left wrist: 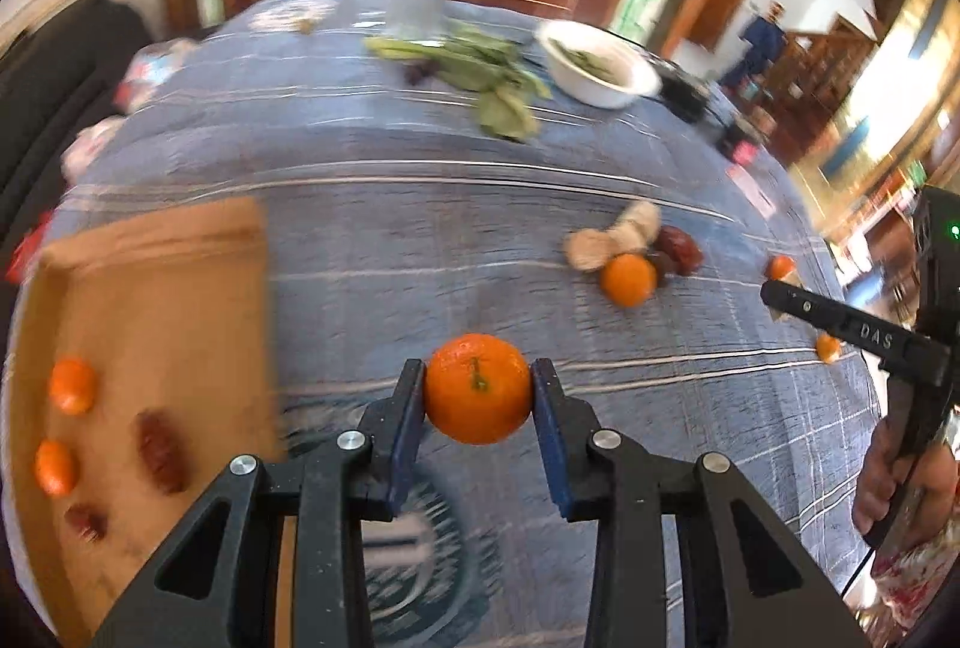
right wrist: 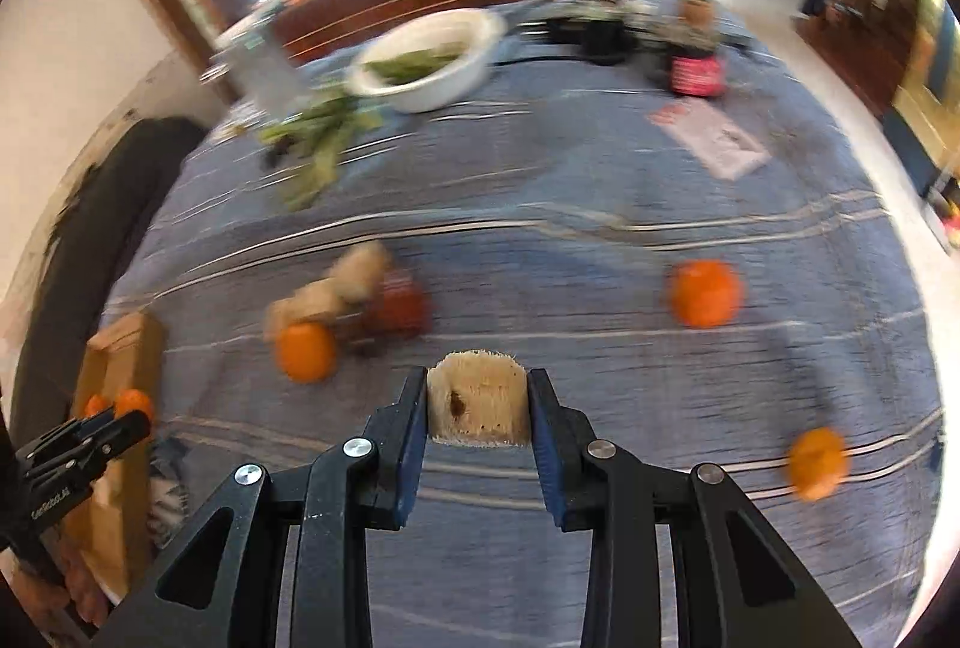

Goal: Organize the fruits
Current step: 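Carry both into the cardboard tray and open both tools to release, then lift both open tools away from the tray toward the fruit cluster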

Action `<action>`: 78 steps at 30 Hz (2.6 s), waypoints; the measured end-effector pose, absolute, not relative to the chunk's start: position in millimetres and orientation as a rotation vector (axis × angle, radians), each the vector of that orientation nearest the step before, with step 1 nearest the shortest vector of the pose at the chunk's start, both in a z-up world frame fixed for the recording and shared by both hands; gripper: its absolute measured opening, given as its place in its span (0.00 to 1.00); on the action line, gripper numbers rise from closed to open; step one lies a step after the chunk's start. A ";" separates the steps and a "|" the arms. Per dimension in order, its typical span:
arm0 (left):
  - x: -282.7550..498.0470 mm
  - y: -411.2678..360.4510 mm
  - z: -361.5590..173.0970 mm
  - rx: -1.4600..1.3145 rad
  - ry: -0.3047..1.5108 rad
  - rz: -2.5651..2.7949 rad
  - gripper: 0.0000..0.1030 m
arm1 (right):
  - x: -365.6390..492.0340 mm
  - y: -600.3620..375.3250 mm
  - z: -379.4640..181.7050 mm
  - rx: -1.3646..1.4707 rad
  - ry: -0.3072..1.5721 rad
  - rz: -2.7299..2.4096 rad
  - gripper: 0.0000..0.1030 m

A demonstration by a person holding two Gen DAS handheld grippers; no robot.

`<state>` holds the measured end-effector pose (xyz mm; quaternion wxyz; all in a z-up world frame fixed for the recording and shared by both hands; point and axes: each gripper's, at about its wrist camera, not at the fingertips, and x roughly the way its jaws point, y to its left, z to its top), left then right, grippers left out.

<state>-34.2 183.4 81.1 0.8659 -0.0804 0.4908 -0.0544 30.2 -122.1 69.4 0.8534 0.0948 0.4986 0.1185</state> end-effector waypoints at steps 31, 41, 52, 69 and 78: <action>-138.9 361.6 35.7 -0.279 1.121 0.172 0.43 | -48.6 220.3 54.4 -0.066 1.158 0.728 0.35; -136.0 360.5 36.6 -0.231 1.110 0.155 0.50 | -42.9 225.2 61.1 -0.080 1.128 0.702 0.47; -133.7 367.3 34.8 -0.156 1.076 0.184 0.62 | -50.0 189.8 63.4 -0.154 1.095 0.574 0.47; -113.0 351.6 104.8 -0.225 0.966 0.100 0.63 | -59.3 137.6 54.6 -0.062 1.108 0.535 0.48; -63.5 243.1 113.1 -0.223 0.979 -0.119 0.62 | -44.8 40.5 42.9 0.062 1.127 0.387 0.47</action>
